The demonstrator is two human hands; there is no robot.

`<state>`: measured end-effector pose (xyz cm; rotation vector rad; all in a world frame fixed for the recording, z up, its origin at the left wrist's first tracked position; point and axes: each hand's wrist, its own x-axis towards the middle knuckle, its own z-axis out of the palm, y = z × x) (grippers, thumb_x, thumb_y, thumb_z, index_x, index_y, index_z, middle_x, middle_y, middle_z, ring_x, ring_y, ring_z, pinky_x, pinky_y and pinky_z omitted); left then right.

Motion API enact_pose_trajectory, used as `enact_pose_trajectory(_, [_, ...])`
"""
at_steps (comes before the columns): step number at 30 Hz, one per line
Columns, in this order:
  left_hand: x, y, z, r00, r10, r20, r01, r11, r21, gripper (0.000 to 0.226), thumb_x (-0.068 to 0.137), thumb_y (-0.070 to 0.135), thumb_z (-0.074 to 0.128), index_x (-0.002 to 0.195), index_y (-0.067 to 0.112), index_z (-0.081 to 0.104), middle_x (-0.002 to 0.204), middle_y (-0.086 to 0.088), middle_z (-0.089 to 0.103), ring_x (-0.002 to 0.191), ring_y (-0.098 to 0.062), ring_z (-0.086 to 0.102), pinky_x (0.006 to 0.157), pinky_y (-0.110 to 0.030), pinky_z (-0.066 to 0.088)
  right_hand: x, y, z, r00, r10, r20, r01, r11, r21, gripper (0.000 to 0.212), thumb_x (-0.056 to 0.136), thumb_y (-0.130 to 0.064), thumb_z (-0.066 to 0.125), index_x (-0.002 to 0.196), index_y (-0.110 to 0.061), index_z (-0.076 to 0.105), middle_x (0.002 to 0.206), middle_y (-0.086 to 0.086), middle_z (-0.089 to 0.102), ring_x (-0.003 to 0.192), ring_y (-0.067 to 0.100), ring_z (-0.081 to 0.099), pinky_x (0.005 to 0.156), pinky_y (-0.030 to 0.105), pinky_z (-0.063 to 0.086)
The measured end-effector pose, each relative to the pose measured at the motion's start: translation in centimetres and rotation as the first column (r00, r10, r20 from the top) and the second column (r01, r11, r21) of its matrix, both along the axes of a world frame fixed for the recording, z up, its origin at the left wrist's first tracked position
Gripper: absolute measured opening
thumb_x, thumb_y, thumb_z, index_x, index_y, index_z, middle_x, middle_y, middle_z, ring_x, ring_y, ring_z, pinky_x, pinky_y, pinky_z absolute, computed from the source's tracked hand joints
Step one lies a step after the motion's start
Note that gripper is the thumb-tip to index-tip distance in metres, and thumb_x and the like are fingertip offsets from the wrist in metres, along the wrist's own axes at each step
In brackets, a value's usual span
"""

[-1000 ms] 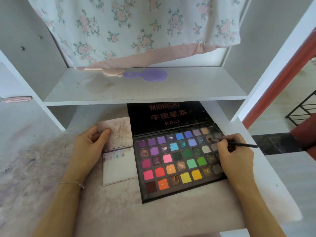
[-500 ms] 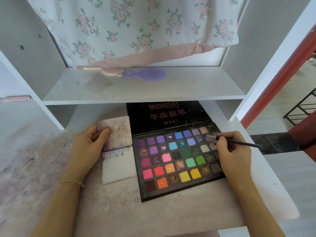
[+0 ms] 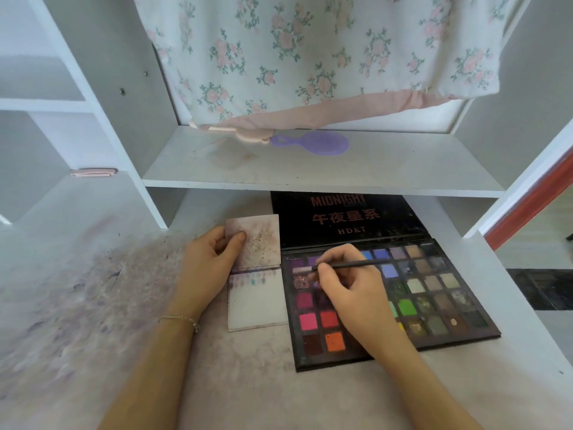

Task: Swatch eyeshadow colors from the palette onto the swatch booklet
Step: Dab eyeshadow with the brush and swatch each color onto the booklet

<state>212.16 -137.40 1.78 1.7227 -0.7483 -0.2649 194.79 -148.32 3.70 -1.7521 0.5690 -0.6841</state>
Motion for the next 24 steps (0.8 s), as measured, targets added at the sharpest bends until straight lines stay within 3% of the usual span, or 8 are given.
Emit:
enact_pose_trajectory(5, [0.0,-0.1,-0.1,1.0,-0.007,-0.017,0.007,1.0,-0.012,0.013,0.089,0.022,0.055,0.086,0.032,0.062,0.086,0.014,0.068,0.08,0.003,0.065,0.062,-0.01,0.05,2.0,0.7,-0.2,0.996,0.033,-0.08,-0.034,0.999,-0.013,0.015,0.084,-0.014,0.057,0.075,-0.026,0.057,0.073,0.009,0.066,0.072,0.026,0.063,0.066,0.041,0.055])
enact_pose_trajectory(9, [0.1,-0.1,-0.1,1.0,-0.002,-0.02,0.002,1.0,-0.01,0.012,0.088,0.023,0.056,0.085,0.032,0.062,0.086,0.014,0.069,0.08,0.001,0.065,0.065,-0.013,0.052,2.2,0.9,-0.6,0.992,0.048,-0.115,-0.051,0.998,-0.023,0.015,0.084,-0.014,0.057,0.075,-0.026,0.057,0.071,0.006,0.066,0.069,0.018,0.061,0.06,0.029,0.052])
enact_pose_trajectory(18, [0.1,-0.2,-0.1,1.0,0.012,0.004,-0.012,1.0,0.0,0.009,0.088,0.024,0.056,0.084,0.029,0.063,0.084,0.013,0.069,0.077,0.002,0.065,0.064,-0.012,0.051,2.3,0.9,-0.9,0.985,0.077,-0.156,-0.086,0.995,-0.048,0.015,0.085,-0.017,0.057,0.075,-0.028,0.056,0.069,0.0,0.064,0.065,0.011,0.059,0.054,0.021,0.05])
enact_pose_trajectory(24, [-0.1,-0.1,0.1,1.0,0.003,0.016,-0.003,1.0,0.0,0.011,0.088,0.023,0.055,0.084,0.031,0.061,0.082,0.017,0.067,0.077,0.005,0.064,0.06,-0.009,0.049,2.2,1.0,-0.9,0.977,0.099,-0.19,-0.114,0.991,-0.07,0.02,0.085,-0.015,0.057,0.072,-0.03,0.053,0.058,-0.009,0.055,0.053,-0.002,0.052,0.047,0.01,0.039])
